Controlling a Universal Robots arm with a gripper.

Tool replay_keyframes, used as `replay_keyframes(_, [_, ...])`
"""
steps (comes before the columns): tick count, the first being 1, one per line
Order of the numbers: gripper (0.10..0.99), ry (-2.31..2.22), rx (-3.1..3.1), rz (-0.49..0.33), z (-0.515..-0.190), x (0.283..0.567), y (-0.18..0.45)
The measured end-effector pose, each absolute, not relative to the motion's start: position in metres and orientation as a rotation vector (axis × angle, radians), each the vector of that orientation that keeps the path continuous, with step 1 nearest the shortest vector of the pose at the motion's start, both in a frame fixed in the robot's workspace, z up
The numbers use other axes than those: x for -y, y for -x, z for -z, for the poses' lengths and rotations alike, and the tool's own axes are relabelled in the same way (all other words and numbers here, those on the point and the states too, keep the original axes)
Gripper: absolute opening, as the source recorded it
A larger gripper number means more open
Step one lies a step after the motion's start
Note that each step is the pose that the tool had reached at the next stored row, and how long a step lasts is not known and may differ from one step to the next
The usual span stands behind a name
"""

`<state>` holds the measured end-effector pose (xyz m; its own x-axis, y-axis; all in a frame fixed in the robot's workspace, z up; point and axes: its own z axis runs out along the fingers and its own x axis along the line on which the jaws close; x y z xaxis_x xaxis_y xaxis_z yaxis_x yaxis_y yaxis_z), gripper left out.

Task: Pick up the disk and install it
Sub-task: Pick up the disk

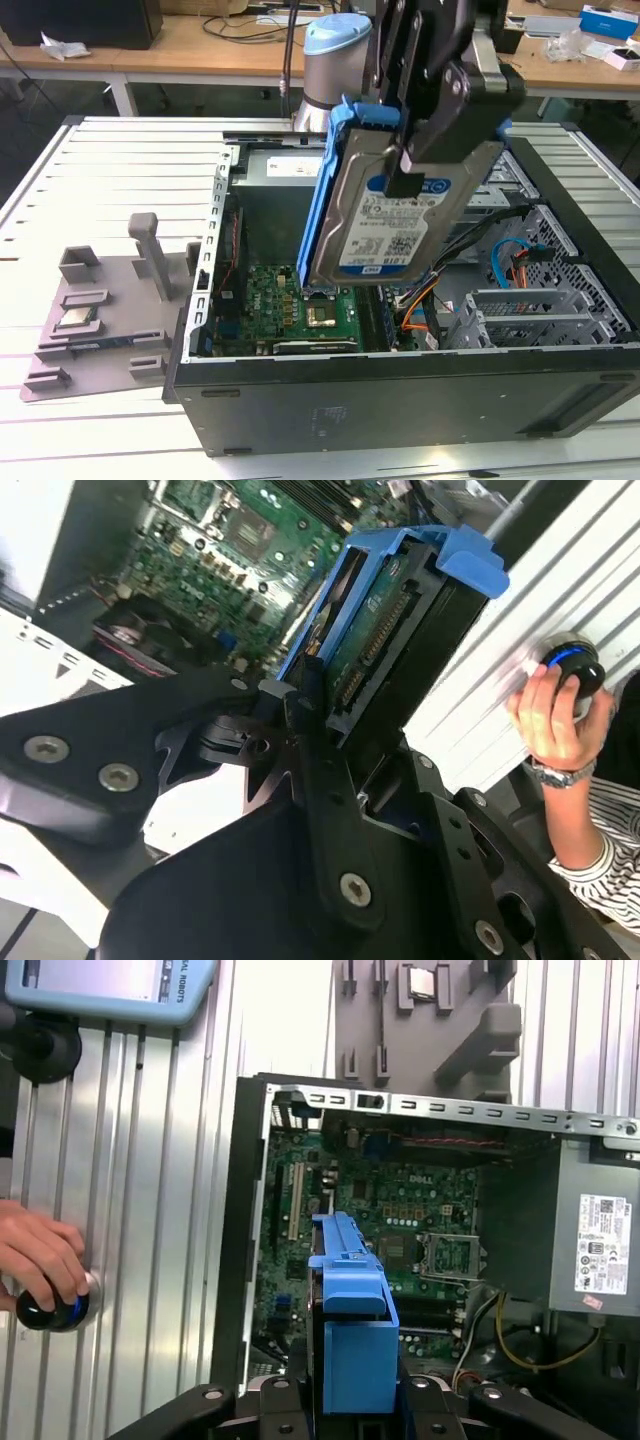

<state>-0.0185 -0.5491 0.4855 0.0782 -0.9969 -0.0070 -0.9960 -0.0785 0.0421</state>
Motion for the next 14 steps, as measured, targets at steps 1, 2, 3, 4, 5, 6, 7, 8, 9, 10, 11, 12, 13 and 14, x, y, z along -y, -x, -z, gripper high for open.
replay_keyframes(1, [0.365, -2.287, 2.115, 0.052, -0.485, 0.556, 0.018])
replay_keyframes(2, [0.365, -2.287, 2.115, 0.053, -0.485, 0.562, 0.018])
replay_keyframes(3, [0.365, -2.285, 2.116, 0.052, -0.485, 0.565, 0.018])
replay_keyframes(4, [0.365, -2.274, 2.129, 0.053, -0.484, 0.566, 0.019])
replay_keyframes(5, [0.365, -2.257, 2.147, 0.053, -0.484, 0.566, 0.019])
replay_keyframes(6, [0.365, -2.242, 2.164, 0.053, -0.483, 0.566, 0.019])
replay_keyframes(7, [0.365, -2.221, 2.185, 0.054, -0.483, 0.566, 0.016])
replay_keyframes(8, [0.365, -2.221, 2.185, 0.054, -0.483, 0.566, 0.014])
replay_keyframes(9, [0.365, -2.22, 2.185, 0.055, -0.483, 0.566, 0.01])
replay_keyframes(10, [0.365, -2.22, 2.185, 0.055, -0.483, 0.566, 0.007])
replay_keyframes(11, [0.365, -2.22, 2.185, 0.056, -0.482, 0.566, 0.003])
replay_keyframes(12, [0.365, -2.219, 2.184, 0.058, -0.482, 0.566, -0.005])
replay_keyframes(13, [0.365, -2.218, 2.183, 0.059, -0.482, 0.566, -0.009])
replay_keyframes(14, [0.365, -2.218, 2.183, 0.06, -0.482, 0.566, -0.014])
